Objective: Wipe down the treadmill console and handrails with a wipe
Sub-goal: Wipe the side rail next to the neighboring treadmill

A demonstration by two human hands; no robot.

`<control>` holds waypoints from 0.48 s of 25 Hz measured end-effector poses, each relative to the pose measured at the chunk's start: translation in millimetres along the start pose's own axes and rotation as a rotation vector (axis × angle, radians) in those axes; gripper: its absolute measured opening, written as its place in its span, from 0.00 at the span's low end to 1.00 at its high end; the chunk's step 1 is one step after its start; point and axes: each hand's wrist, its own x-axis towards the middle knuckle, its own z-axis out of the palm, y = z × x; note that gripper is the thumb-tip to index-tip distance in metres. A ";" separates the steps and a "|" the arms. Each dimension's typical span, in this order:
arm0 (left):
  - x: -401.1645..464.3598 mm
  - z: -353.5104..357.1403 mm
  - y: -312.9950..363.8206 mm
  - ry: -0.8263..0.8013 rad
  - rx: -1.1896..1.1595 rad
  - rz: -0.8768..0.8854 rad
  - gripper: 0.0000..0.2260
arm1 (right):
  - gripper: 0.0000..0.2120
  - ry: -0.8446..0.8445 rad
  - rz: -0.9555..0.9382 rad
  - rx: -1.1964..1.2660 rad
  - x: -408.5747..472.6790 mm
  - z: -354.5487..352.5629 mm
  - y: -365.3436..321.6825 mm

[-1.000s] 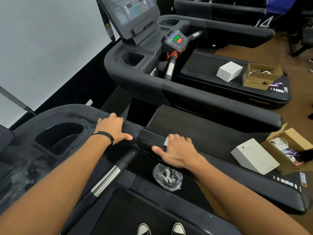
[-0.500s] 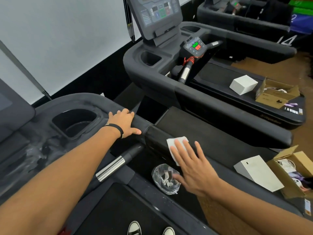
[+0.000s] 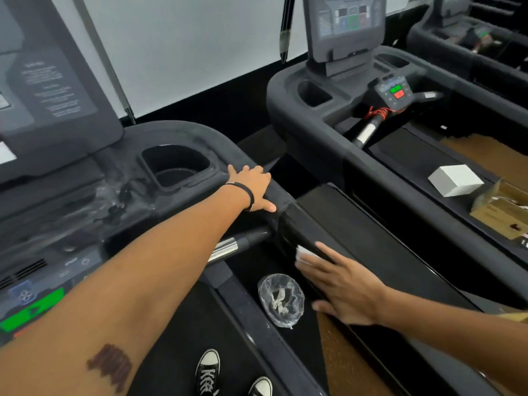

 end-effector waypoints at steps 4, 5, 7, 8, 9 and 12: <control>-0.4 3.8 2.3 0.025 0.005 -0.009 0.41 | 0.39 -0.084 0.028 -0.224 77.1 -30.7 13.4; -0.9 3.6 1.3 0.023 -0.009 -0.016 0.41 | 0.40 -0.117 0.005 -0.254 77.1 -31.3 11.1; -0.7 5.4 0.7 0.029 -0.032 -0.021 0.41 | 0.40 -0.155 -0.059 -0.303 49.3 -16.3 -1.0; -1.1 6.0 1.1 0.031 -0.042 -0.022 0.40 | 0.40 -0.171 -0.104 -0.315 25.9 -6.0 -8.3; -1.6 5.2 1.9 0.031 -0.049 -0.022 0.40 | 0.40 -0.195 -0.151 -0.297 0.4 1.8 -14.5; -2.6 3.9 2.8 0.018 -0.061 -0.035 0.39 | 0.39 -0.358 -0.330 -0.263 -52.1 -0.2 -21.4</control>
